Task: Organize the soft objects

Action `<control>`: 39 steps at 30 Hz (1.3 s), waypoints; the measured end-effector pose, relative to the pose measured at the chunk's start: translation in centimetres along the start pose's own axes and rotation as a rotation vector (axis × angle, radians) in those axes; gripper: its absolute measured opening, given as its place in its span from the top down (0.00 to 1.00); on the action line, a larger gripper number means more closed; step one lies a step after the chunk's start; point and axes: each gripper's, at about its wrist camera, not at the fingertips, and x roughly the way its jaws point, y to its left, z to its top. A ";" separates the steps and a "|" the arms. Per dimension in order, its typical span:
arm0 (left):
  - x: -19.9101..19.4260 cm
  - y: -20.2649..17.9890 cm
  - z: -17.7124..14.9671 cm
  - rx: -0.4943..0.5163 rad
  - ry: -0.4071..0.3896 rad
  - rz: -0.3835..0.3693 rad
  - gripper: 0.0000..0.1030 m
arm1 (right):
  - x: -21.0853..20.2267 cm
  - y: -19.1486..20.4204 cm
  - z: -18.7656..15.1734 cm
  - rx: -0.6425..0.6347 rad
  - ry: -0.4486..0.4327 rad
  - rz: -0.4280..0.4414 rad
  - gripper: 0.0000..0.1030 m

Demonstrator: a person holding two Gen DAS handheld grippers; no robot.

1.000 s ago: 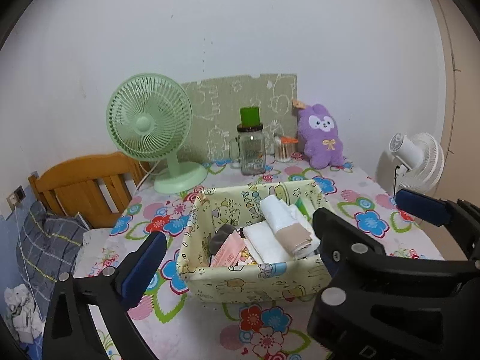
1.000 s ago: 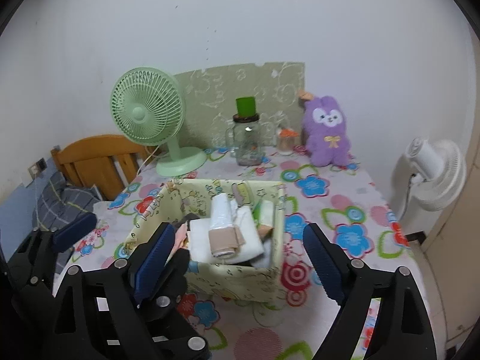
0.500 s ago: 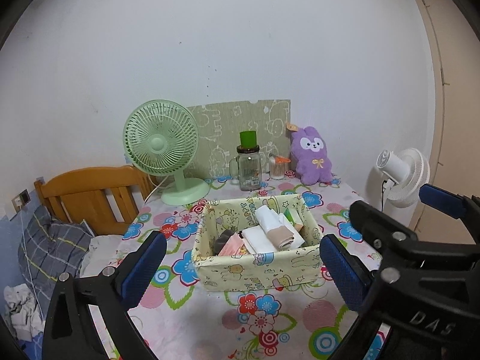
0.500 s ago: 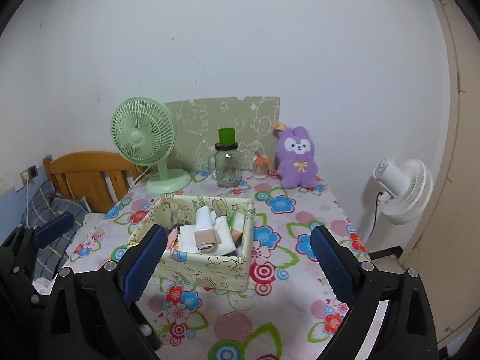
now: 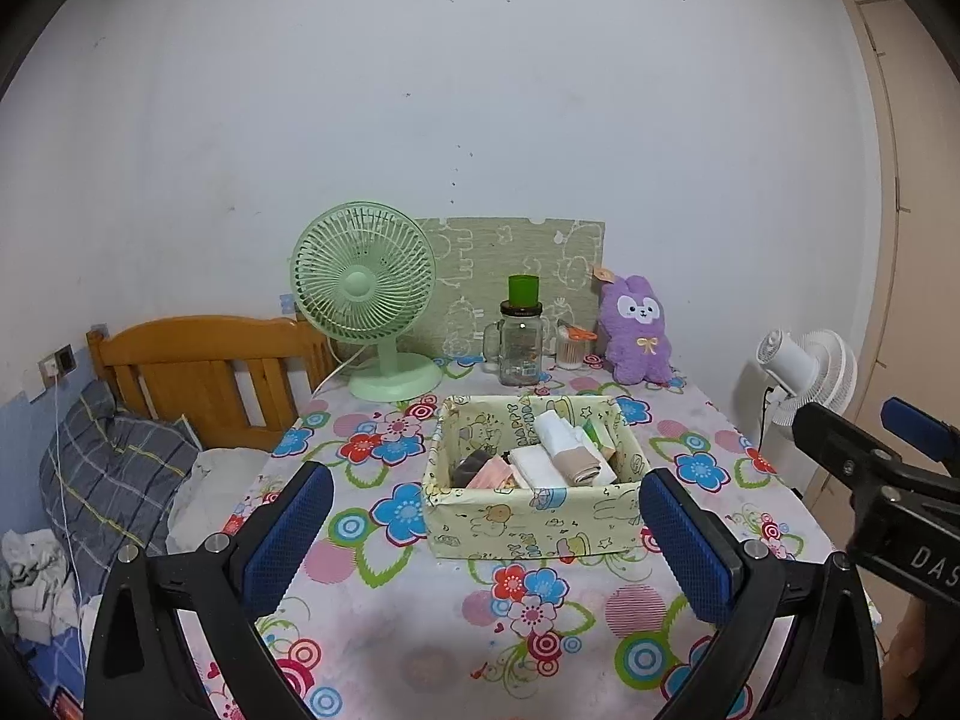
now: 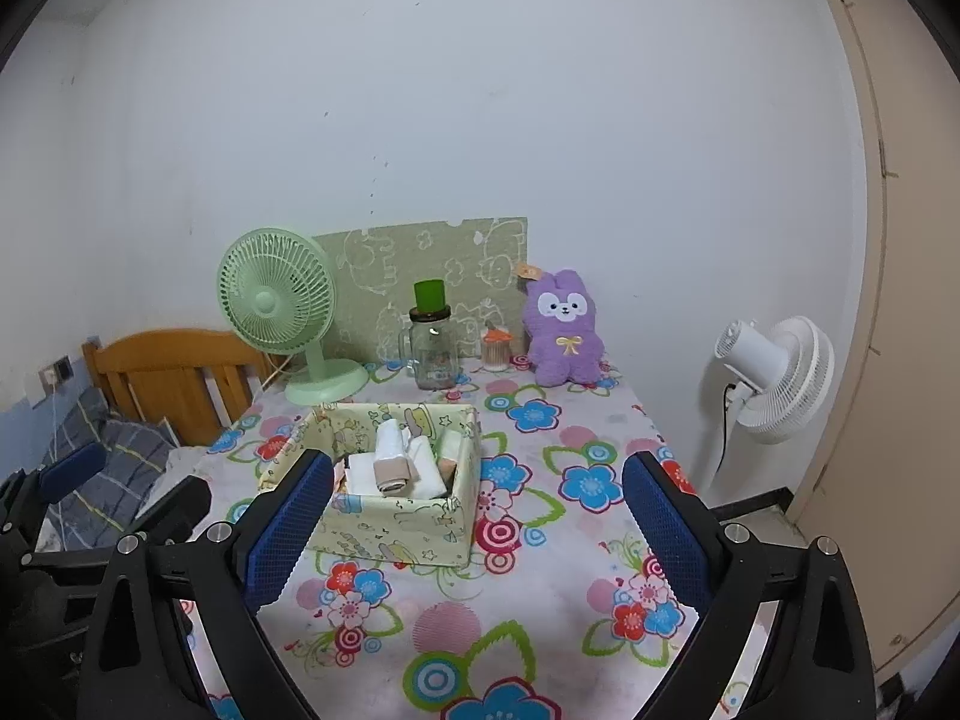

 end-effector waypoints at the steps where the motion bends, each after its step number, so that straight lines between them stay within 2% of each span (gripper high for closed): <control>1: -0.2 0.0 0.0 -0.003 -0.002 -0.002 0.00 | -0.2 -0.1 -0.1 0.003 -0.002 -0.002 0.04; 18: -0.9 0.3 0.3 -0.028 -0.017 -0.004 0.00 | -0.5 -0.1 -0.3 -0.003 -0.002 0.000 0.03; 39: 0.1 0.3 0.5 -0.035 -0.008 0.005 0.00 | 0.2 -0.3 -0.3 0.006 -0.001 -0.004 0.03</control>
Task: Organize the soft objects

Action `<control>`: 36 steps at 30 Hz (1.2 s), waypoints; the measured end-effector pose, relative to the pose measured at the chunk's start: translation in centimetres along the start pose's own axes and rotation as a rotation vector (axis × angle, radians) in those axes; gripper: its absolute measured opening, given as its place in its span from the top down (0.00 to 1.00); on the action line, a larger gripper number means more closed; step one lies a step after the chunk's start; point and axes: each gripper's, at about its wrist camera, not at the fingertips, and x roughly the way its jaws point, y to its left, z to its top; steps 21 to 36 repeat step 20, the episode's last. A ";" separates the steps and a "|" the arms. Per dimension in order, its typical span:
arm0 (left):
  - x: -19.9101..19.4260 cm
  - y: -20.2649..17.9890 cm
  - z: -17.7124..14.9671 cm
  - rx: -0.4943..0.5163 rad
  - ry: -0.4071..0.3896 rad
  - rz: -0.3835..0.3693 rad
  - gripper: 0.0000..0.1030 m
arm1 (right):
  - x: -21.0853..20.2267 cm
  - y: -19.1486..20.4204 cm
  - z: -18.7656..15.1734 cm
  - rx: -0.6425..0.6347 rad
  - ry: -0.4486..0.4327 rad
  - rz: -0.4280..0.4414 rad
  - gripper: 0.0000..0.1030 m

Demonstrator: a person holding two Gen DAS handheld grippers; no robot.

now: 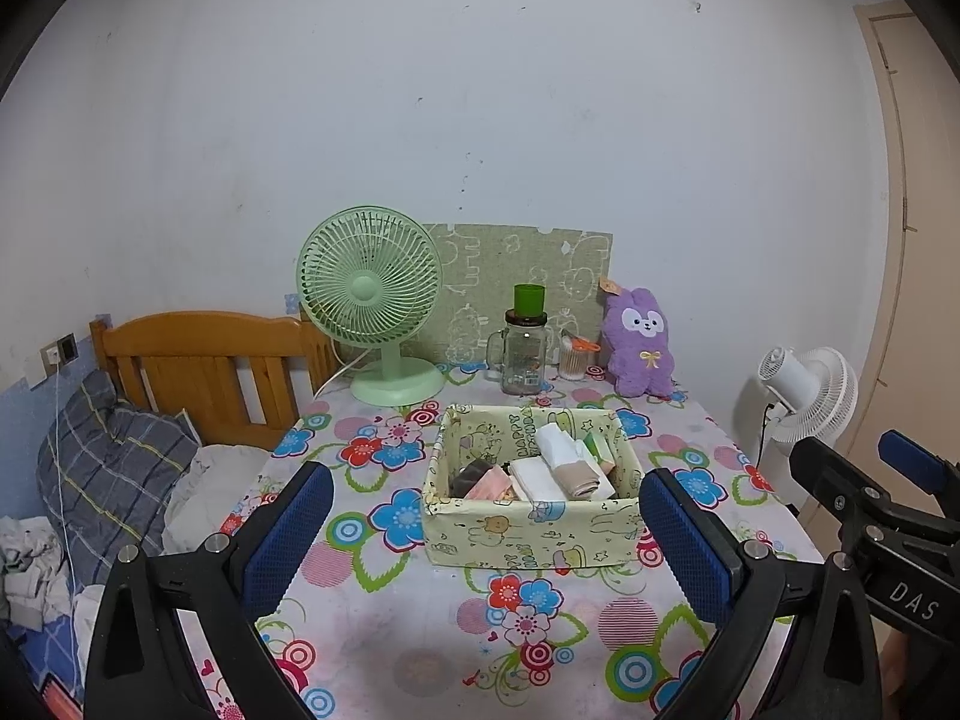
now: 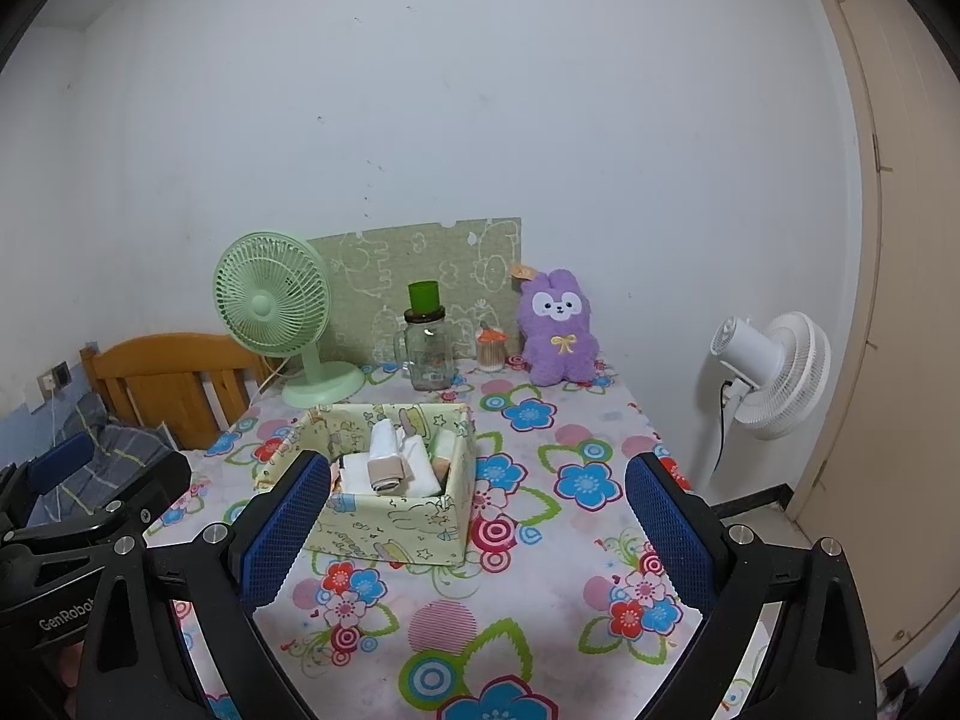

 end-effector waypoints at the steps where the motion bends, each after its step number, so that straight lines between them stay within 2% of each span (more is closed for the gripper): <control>1: 0.0 0.0 0.0 -0.001 0.000 0.000 0.00 | 0.0 0.0 0.0 0.000 0.001 0.000 0.03; 36: 0.0 0.0 0.0 0.001 -0.002 0.001 0.00 | 0.1 0.1 0.0 -0.004 -0.001 -0.005 0.03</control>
